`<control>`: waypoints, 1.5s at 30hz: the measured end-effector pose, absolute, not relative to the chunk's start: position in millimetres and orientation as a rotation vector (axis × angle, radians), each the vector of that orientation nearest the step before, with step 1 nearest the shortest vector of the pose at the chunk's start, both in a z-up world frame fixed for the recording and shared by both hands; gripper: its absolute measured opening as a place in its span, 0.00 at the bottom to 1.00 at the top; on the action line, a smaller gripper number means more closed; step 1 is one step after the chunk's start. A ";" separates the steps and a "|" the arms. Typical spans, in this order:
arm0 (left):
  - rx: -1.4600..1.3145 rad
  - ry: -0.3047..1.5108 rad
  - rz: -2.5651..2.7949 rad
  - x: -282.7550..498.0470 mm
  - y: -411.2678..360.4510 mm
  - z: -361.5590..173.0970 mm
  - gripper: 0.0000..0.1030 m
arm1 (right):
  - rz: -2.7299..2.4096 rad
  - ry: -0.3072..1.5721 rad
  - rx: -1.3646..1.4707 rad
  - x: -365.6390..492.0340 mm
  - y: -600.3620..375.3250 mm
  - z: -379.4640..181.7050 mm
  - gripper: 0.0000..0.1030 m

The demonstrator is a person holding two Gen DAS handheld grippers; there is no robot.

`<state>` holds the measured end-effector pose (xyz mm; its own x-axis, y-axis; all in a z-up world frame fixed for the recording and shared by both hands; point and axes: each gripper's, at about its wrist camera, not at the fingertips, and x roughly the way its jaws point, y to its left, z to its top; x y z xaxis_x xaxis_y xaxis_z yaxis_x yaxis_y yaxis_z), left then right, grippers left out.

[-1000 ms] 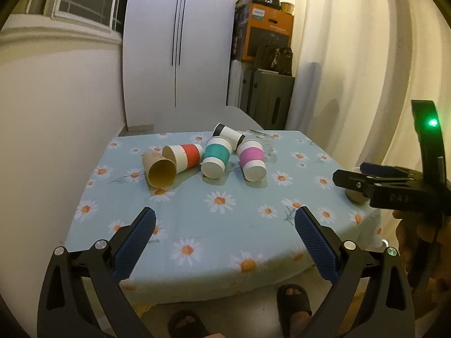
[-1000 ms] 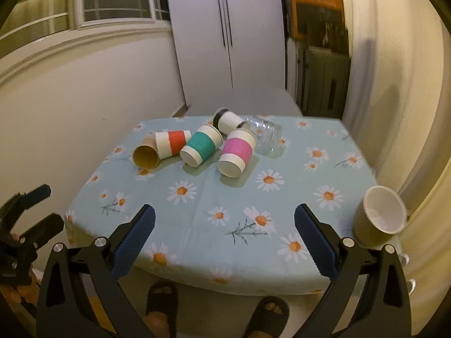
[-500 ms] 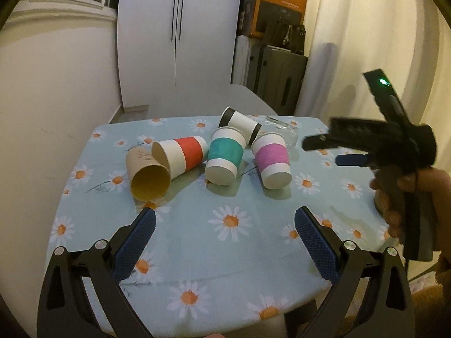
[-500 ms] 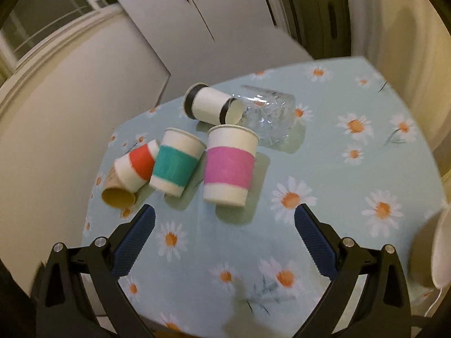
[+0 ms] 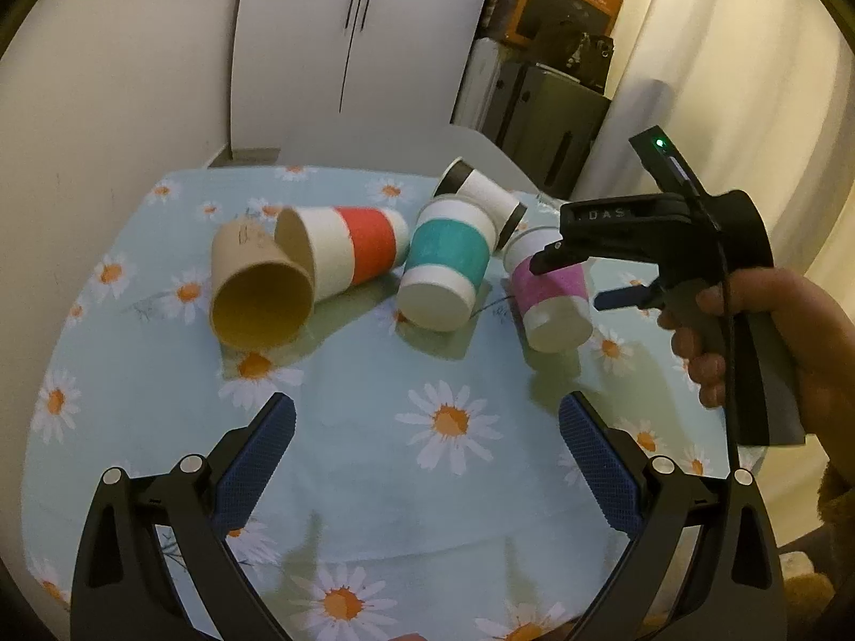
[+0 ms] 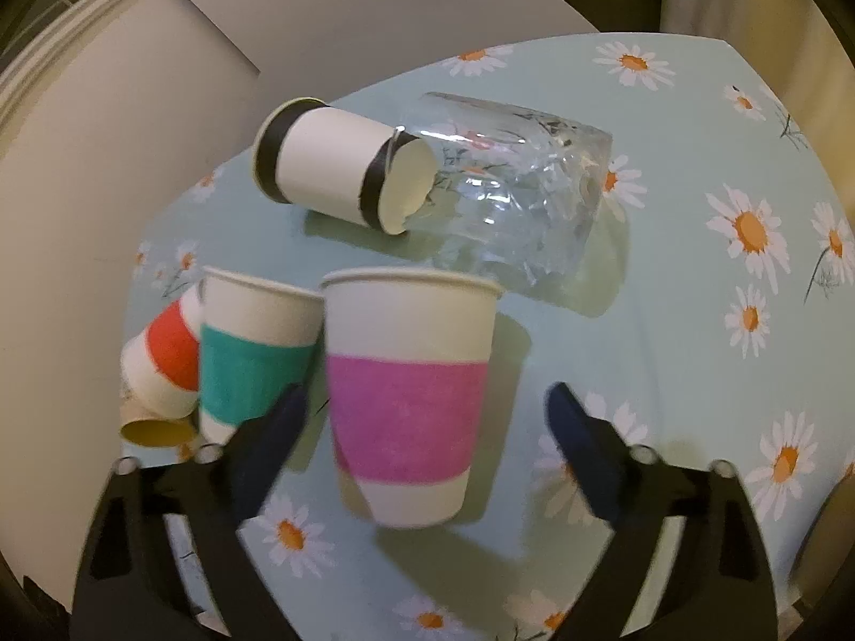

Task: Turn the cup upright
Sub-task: 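Move the right tool toward the pink-banded paper cup lying on its side, then close the right tool on the pink-banded cup and lift it upright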

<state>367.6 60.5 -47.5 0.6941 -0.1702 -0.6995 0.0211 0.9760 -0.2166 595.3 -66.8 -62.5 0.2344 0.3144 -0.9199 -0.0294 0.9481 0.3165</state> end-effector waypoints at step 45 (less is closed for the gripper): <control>-0.302 0.921 -0.025 274.3 97.6 -62.4 0.94 | 0.446 1.494 0.150 428.9 16.8 -64.1 0.64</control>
<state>274.3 97.6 -62.4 0.6080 -0.1495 -0.7798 -0.1073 0.9576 -0.2673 428.9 16.8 -64.1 0.0140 0.3756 -0.9267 -0.1935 0.9103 0.3660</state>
